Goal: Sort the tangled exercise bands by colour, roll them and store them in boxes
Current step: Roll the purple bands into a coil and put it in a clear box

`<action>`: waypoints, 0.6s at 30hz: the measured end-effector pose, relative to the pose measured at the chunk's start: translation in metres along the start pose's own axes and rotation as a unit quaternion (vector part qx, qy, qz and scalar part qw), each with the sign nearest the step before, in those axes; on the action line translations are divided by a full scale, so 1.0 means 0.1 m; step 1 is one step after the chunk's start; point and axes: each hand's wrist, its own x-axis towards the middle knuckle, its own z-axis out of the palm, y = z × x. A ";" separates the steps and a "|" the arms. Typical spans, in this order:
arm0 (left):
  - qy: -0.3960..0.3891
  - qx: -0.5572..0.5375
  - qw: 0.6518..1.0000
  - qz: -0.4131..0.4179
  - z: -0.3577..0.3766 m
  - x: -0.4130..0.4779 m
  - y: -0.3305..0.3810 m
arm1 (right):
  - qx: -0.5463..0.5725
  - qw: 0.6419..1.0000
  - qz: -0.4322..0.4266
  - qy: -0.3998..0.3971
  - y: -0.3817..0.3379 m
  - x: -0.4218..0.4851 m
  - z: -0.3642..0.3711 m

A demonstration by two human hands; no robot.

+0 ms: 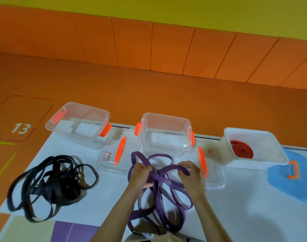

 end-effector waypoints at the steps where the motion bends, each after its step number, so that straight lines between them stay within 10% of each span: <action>1: 0.025 0.028 0.999 0.006 -0.04 0.03 -0.01 | 0.018 0.999 0.016 0.022 0.01 0.04 -0.05; 8: -0.010 0.222 0.973 -0.055 -0.18 0.00 -0.16 | 0.167 0.985 0.023 -0.039 -0.01 0.21 -0.46; 12: 0.015 0.520 0.854 0.015 -0.23 -0.04 -0.22 | 0.148 0.975 -0.054 -0.156 -0.20 0.20 -0.64; 18: -0.163 0.373 0.874 0.267 0.28 -0.22 -0.04 | 0.243 0.921 -0.059 -0.300 -0.54 0.11 -0.62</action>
